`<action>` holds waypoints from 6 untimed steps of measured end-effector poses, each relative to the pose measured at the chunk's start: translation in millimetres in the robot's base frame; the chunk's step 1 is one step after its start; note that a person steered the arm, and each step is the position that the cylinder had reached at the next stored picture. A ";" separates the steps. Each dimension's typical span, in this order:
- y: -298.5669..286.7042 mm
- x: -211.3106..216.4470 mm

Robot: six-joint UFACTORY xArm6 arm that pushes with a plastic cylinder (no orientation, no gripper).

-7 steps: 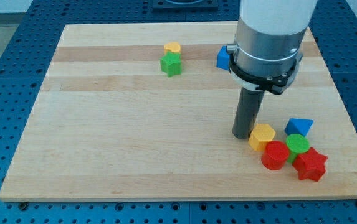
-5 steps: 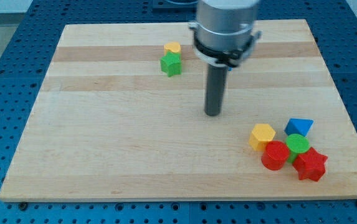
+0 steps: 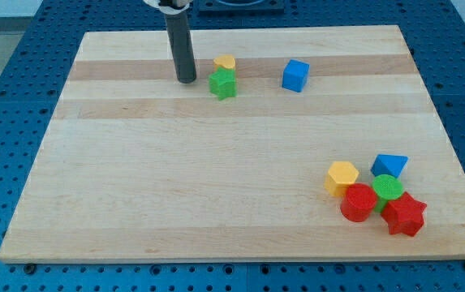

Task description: Place the green star towards the top right side of the yellow hexagon

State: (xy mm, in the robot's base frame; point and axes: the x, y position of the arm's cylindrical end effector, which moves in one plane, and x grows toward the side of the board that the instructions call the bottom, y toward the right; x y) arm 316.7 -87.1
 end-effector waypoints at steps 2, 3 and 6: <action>52.3 3.3; 69.6 11.7; 73.9 61.5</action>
State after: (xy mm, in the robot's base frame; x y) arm 378.3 -13.2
